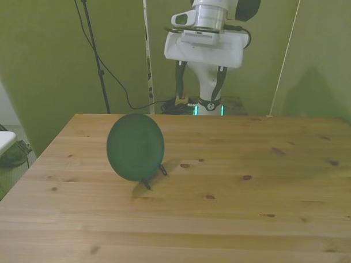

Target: Unload the plate

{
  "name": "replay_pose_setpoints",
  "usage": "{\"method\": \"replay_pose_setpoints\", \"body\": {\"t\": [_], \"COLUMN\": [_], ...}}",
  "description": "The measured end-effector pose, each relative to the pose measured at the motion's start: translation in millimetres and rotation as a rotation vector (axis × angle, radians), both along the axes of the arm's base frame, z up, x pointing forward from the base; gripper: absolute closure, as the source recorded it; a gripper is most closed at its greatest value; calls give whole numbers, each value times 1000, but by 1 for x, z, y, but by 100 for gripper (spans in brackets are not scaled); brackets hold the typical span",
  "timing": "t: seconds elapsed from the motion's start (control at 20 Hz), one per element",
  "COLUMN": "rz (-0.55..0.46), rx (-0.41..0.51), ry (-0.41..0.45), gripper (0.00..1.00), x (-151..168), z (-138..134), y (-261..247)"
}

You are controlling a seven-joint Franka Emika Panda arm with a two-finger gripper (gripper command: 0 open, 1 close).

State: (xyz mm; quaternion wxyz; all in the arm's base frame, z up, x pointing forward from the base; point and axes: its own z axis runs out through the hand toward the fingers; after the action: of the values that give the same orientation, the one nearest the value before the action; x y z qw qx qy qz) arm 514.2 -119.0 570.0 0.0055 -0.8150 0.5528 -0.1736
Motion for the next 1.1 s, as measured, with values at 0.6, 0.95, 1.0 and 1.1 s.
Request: {"method": "replay_pose_setpoints", "body": {"t": [0.6,0.95,1.0,1.1], "rz": [-141,-186,-192,-203], "rx": [-79,-117,-120,-132], "ry": [122,216,227,244], "gripper": [0,0,0,0], "x": [43,64,62,57], "z": [14,-19,-21,-25], "y": [-41,-73,-77,-85]}}
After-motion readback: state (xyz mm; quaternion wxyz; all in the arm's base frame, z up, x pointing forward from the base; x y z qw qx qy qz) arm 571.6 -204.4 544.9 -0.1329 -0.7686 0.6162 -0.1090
